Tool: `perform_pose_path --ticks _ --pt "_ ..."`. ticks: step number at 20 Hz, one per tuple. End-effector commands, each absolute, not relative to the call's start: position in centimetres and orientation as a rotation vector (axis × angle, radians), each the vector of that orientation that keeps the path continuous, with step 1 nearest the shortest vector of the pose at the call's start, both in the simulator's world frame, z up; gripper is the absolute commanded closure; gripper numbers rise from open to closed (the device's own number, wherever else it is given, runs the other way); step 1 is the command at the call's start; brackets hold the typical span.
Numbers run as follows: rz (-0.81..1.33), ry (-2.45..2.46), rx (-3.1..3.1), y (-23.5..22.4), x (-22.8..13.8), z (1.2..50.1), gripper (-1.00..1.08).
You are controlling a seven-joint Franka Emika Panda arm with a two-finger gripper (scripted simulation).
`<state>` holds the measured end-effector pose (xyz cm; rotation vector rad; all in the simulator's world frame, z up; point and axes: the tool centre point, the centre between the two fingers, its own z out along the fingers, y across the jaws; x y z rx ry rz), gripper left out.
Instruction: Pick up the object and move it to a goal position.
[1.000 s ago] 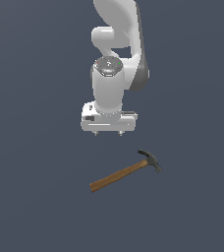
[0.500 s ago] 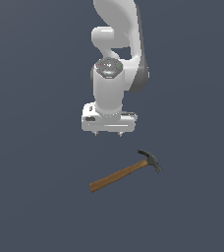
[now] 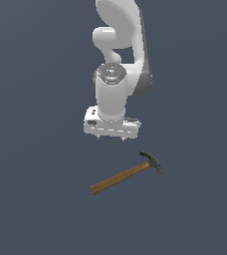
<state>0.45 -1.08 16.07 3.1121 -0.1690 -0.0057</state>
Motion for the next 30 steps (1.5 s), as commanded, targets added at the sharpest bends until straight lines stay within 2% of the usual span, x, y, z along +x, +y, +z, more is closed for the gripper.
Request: perform_pose_path --ticks 1,30 --pt "-0.006 -0.238 3.11 -0.9 0.8 15.8 -0.92" --pt "-0.006 -1.349 2.834 3.0 6.0 10.2 -0.92"
